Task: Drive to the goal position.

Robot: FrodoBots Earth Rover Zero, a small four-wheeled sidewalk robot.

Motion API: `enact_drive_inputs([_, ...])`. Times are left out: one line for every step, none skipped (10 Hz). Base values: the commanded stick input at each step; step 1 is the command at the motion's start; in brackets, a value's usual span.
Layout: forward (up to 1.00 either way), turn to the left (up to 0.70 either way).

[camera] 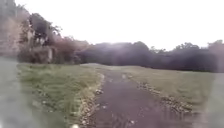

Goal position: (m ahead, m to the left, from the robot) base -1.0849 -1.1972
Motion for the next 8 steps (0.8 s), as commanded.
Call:
enact_drive_inputs([0.85, 0.00])
enact_drive_inputs([0.85, 0.00])
enact_drive_inputs([0.85, 0.00])
enact_drive_inputs([0.85, 0.00])
enact_drive_inputs([0.85, 0.00])
enact_drive_inputs([0.85, 0.00])
enact_drive_inputs([0.85, 0.00])
enact_drive_inputs([0.85, -0.03])
